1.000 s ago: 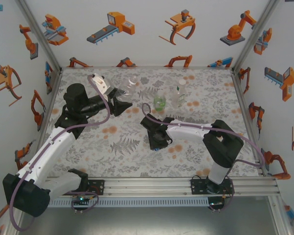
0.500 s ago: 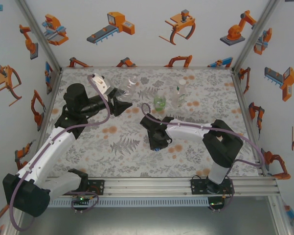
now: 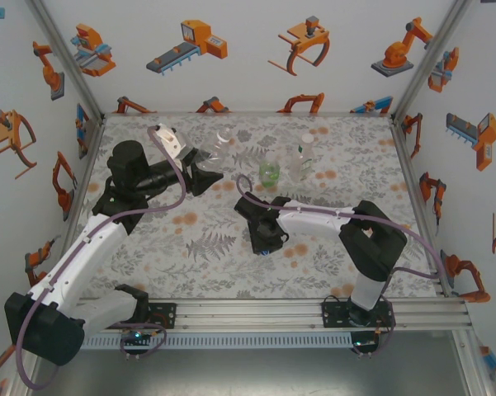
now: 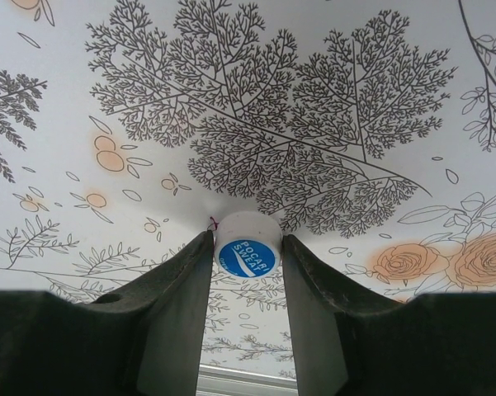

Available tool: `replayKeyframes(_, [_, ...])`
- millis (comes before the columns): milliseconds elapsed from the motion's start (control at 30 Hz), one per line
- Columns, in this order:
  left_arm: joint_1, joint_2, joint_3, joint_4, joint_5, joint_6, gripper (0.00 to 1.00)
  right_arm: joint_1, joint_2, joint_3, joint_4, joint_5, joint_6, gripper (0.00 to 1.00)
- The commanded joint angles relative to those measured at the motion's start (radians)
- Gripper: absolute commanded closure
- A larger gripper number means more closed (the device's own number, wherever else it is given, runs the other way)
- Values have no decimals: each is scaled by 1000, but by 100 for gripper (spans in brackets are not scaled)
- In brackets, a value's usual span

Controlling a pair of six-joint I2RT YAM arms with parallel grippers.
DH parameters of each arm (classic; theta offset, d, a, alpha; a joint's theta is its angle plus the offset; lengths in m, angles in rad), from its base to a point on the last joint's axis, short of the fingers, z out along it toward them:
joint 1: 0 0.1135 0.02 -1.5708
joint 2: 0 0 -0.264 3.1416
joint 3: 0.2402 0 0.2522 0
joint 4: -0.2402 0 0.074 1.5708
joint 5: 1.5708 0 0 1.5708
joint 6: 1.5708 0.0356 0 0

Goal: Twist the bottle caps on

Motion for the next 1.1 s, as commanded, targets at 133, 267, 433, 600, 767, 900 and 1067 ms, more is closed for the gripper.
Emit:
replayKeyframes(133, [-3,-16,10,-5,7,9,100,9,-16,29,-34,11,-1,65])
replayKeyframes(267, [-2,-16,12,-11,8,16,100,9,-59,24,-29,25,-25,68])
replayKeyframes(433, [-19,-12,29,-71,-1,72,100,-4,-114,33,-30,5,-82,73])
replayKeyframes(600, [-48,-3,57,-156,-28,144,100,-58,-193,48,-26,-60,-159,77])
replayKeyframes(767, [-61,-6,73,-219,-50,206,100,-133,-286,67,-14,-145,-233,80])
replayKeyframes(900, [-72,-2,89,-265,-46,242,100,-209,-375,51,49,-245,-297,81])
replayKeyframes(1067, [-94,-10,86,-280,-10,280,100,-248,-492,44,147,-308,-445,83])
